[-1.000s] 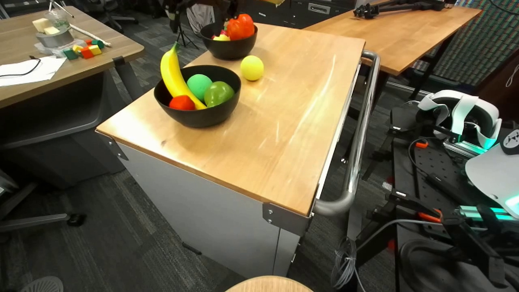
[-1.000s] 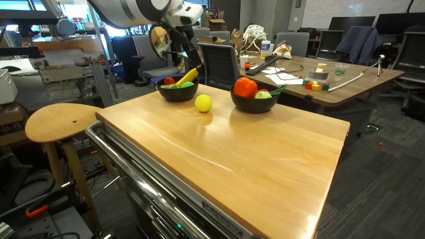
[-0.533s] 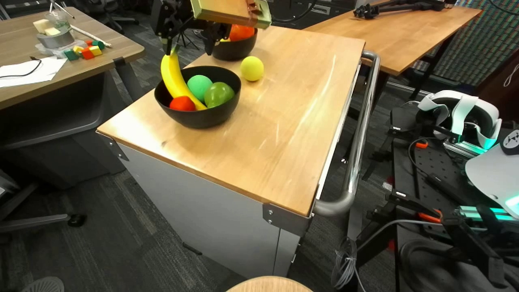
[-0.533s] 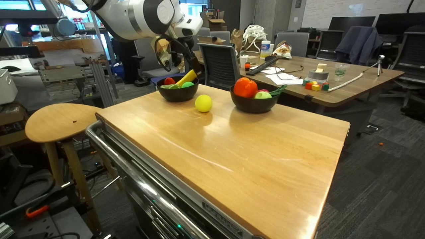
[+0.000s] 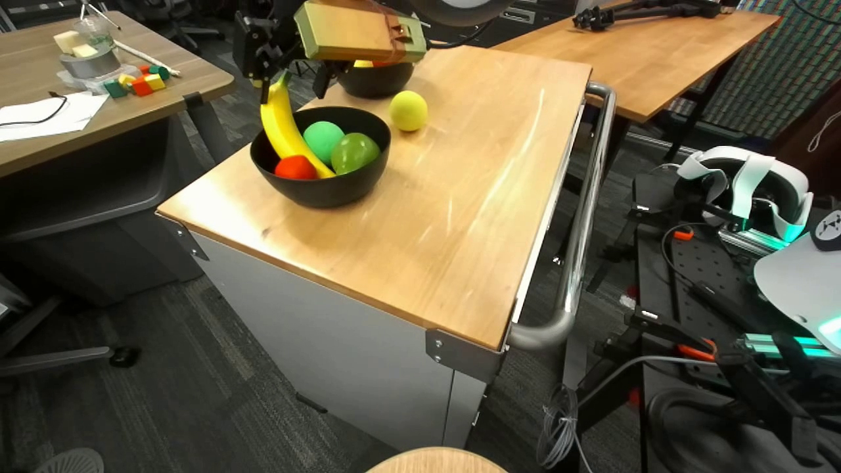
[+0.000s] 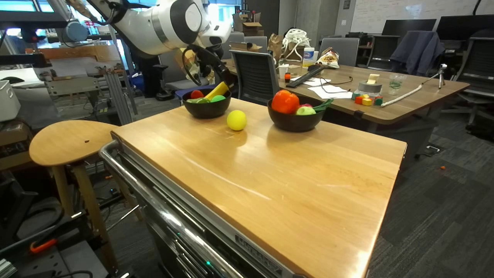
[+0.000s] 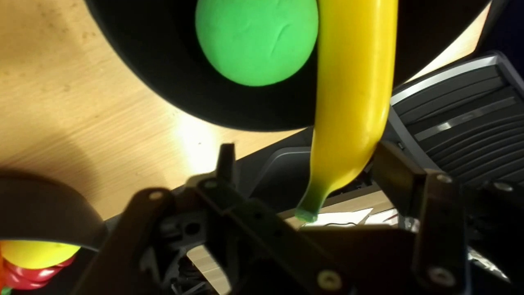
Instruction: Take the fruit and vegetable toys out of the black bowls and put them on the counter
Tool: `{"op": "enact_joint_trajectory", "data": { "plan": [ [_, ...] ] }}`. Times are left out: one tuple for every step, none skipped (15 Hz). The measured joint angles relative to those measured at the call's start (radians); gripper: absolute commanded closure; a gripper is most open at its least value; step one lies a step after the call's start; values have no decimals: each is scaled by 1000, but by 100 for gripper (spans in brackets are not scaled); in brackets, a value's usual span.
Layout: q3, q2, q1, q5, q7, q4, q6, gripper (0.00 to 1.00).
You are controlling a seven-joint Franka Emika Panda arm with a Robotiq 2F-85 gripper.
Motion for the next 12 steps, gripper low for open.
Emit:
{"op": "enact_joint_trajectory", "data": {
  "plan": [
    [-13,9,12,-17,13,9,4,56],
    [-25,18,23,-32,25,18,7,62],
    [-37,25,35,-46,35,26,9,71],
    [-47,33,45,-58,45,34,11,78],
    [-58,41,55,-69,54,42,14,87],
    [-68,47,65,-78,62,48,16,89],
    [-78,52,73,-89,71,54,17,89],
    [-87,56,82,-95,77,59,18,89],
    [-96,60,89,-101,82,63,18,89],
    [-102,62,95,-105,86,65,18,89],
    [-108,62,101,-107,88,67,18,89],
    [-113,62,106,-108,89,67,19,89]
  ]
}}
